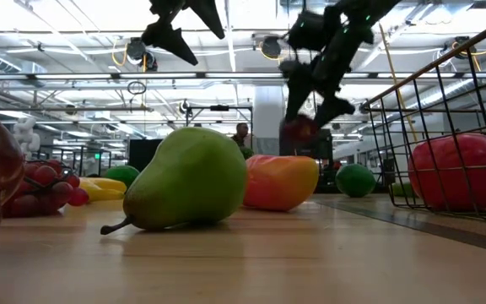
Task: Build produce basket
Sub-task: Put the top dark red apple into the wire basket
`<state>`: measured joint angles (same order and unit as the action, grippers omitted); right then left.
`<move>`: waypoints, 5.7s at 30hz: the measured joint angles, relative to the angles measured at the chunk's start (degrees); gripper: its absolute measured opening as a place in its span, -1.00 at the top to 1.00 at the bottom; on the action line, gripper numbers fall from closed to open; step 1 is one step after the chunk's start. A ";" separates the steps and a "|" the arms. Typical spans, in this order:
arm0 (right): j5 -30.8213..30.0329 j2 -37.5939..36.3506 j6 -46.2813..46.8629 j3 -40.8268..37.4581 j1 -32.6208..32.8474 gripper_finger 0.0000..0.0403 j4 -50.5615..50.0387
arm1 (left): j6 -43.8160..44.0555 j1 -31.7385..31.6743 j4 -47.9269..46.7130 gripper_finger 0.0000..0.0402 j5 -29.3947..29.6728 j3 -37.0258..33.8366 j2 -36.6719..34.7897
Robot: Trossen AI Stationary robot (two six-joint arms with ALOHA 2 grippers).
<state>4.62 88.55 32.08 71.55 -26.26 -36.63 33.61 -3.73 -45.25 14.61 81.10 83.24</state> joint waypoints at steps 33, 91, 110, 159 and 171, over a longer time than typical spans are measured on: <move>0.13 -36.54 2.96 0.00 13.42 -0.49 14.19 | 2.31 1.32 0.46 -0.98 -0.02 0.00 0.00; 4.02 -42.85 9.59 0.03 21.46 -0.50 21.96 | -6.41 11.67 39.93 -0.98 8.50 0.07 0.00; -3.10 -42.38 40.30 0.04 21.46 -0.50 22.04 | -8.46 11.30 39.35 -0.98 8.33 0.07 0.00; -1.51 -42.38 -6.87 0.04 21.51 -0.50 22.43 | -5.23 12.76 39.30 -0.98 7.91 0.00 0.00; -1.53 -42.38 -34.32 0.04 21.51 -0.50 26.81 | -8.32 11.14 39.30 -0.98 7.75 0.00 -0.02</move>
<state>3.10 46.17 -2.24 71.59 -4.75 -9.83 25.29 7.41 -5.96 22.36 81.10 83.22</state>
